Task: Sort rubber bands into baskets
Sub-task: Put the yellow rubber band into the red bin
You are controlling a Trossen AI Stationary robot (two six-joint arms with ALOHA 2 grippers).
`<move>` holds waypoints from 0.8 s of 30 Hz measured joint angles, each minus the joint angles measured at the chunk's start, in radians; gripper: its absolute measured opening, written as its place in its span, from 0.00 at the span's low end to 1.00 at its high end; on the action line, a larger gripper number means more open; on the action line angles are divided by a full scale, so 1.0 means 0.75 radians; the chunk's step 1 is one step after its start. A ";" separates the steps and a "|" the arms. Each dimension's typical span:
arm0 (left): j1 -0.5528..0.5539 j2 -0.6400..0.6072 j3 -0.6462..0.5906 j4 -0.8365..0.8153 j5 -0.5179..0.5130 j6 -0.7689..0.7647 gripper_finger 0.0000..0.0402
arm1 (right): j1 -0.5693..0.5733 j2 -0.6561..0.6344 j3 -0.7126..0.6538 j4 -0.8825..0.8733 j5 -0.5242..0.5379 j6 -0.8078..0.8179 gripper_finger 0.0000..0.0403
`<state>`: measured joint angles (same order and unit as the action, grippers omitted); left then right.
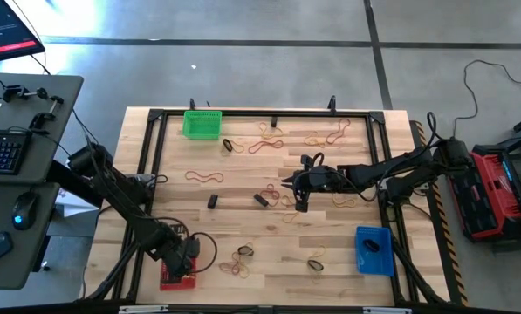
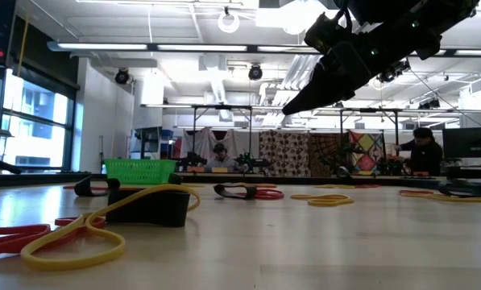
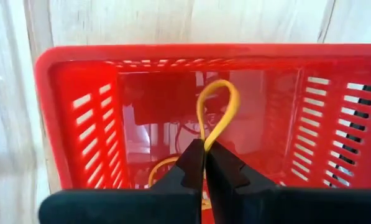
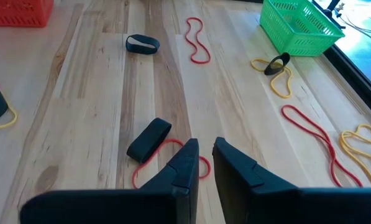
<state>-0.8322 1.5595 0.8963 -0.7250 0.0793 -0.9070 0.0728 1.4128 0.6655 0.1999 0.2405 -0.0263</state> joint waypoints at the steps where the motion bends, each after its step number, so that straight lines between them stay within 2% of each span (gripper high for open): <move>1: 0.000 0.002 0.000 -0.001 0.000 0.000 0.00 | 0.000 0.000 0.000 0.000 0.000 0.000 0.10; 5: 0.000 0.003 0.000 0.018 0.000 -0.001 0.03 | 0.000 0.000 0.000 0.000 0.000 0.000 0.10; 17: 0.010 0.018 0.000 0.026 -0.004 -0.008 0.22 | 0.000 0.000 0.000 0.000 0.000 -0.001 0.10; 21: 0.023 0.017 0.008 0.024 0.011 0.047 0.22 | 0.000 0.000 0.000 0.000 -0.001 -0.011 0.10; 24: 0.020 -0.017 0.015 0.020 0.010 0.094 0.17 | 0.000 -0.001 0.000 -0.010 -0.001 -0.011 0.10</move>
<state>-0.8170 1.5469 0.9075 -0.7102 0.0870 -0.8365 0.0727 1.4124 0.6655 0.1924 0.2401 -0.0345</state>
